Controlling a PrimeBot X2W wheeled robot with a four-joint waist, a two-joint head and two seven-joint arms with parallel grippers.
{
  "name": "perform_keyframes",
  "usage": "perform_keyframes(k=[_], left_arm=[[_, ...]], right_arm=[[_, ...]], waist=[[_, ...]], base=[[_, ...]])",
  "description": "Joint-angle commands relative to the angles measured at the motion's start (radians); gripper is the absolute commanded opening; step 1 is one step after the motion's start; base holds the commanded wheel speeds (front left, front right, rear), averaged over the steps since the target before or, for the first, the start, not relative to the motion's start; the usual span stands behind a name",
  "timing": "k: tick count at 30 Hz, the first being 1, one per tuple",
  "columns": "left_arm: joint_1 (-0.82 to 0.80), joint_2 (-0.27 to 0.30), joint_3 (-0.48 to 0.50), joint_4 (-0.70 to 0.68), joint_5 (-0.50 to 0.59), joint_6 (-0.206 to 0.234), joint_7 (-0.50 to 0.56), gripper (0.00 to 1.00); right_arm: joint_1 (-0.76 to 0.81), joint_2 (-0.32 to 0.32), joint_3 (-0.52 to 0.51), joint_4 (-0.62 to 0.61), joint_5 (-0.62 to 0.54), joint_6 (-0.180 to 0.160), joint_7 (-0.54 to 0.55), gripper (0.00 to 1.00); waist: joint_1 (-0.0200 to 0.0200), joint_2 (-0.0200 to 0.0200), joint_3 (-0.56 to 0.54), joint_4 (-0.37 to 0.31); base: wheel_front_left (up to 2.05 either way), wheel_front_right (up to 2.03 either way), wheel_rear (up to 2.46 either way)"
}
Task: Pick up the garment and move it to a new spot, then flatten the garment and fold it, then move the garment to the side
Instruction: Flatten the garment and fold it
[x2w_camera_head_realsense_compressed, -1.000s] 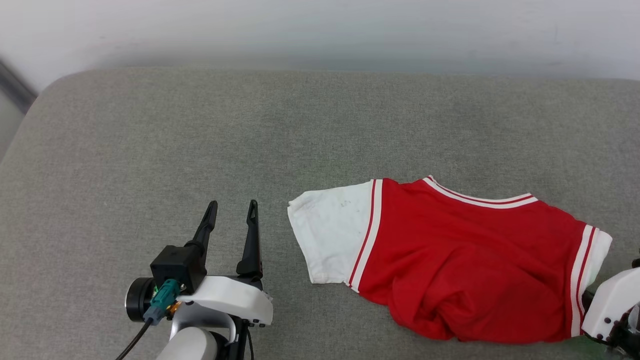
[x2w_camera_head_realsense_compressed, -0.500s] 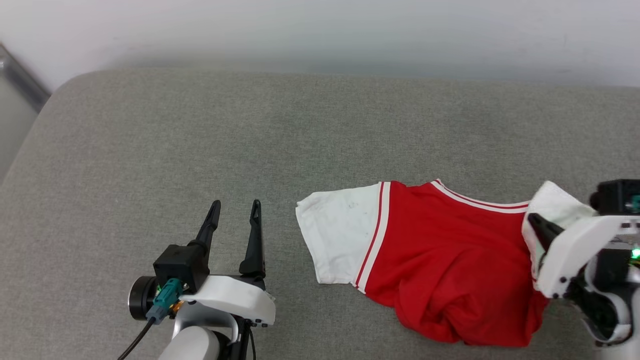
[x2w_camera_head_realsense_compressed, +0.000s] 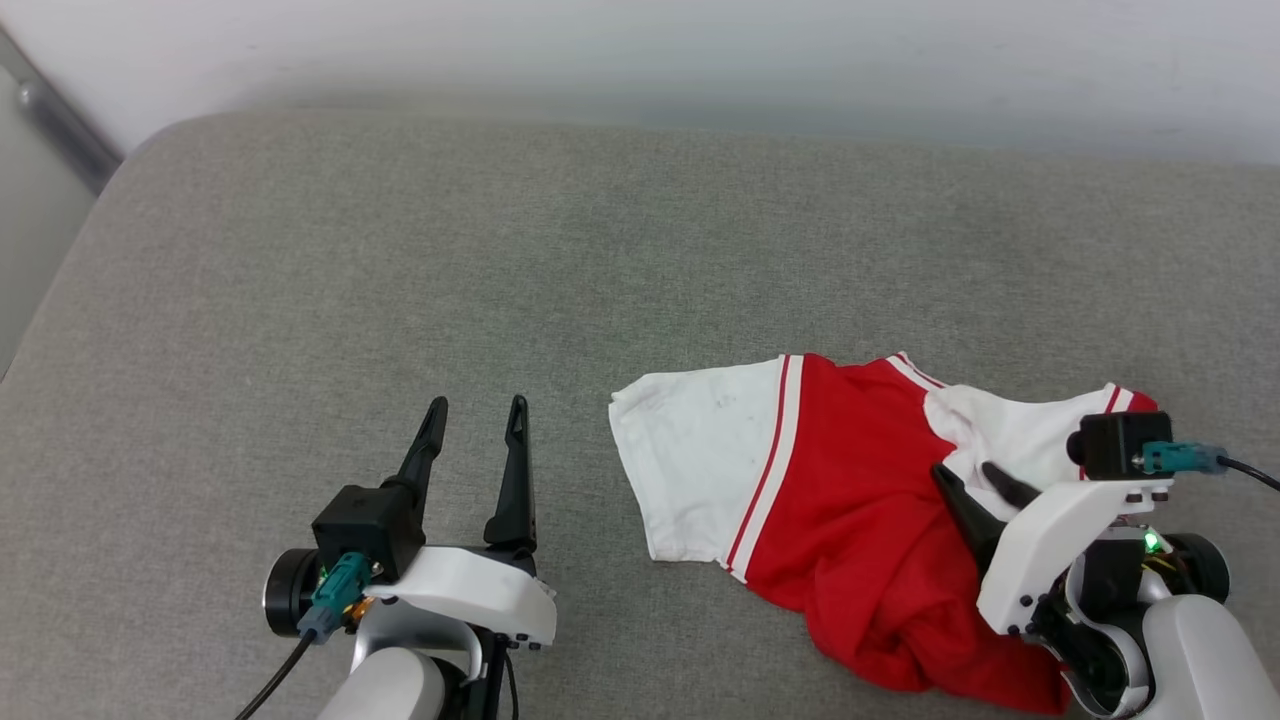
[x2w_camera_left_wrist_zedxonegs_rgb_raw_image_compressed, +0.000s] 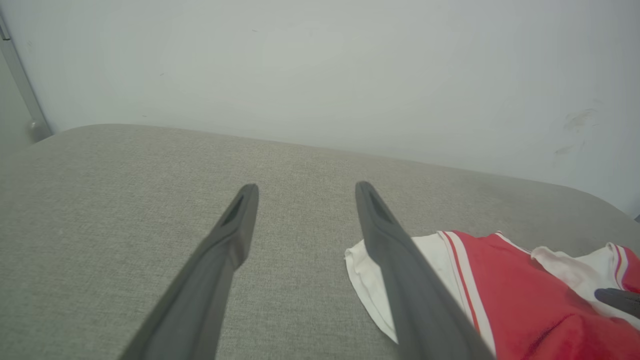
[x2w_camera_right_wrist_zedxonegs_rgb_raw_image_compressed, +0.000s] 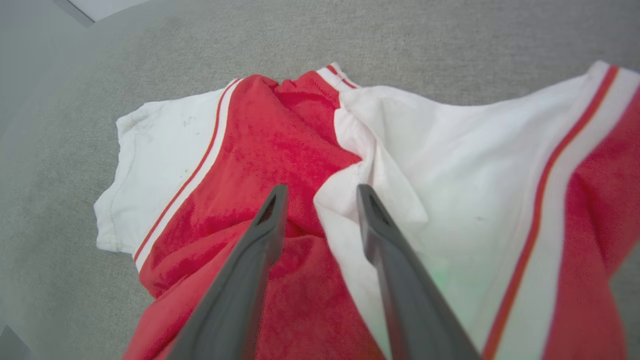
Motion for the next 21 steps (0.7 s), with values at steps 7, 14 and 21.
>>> perform_keyframes(k=[7,14,21], left_arm=[[0.002,0.008,0.002,0.001,-0.003,0.005,-0.006,1.00],[-0.029,-0.001,-0.014,0.001,0.005,-0.004,-0.003,1.00],[-0.051,-0.021,-0.023,0.019,0.004,-0.011,-0.013,1.00]], right_arm=[[-0.002,-0.046,0.005,-0.087,0.010,0.000,-0.070,1.00],[-0.100,-0.130,0.057,0.002,0.043,0.000,0.131,1.00],[-0.164,-0.179,0.100,0.105,0.058,0.000,0.190,1.00]], waist=[[0.0000,0.0000,-0.016,-0.029],[0.0000,0.0000,0.010,-0.014],[0.0000,0.0000,0.052,0.022]], base=[[0.00,0.00,0.00],[0.00,0.00,0.00],[0.00,0.00,0.00]])
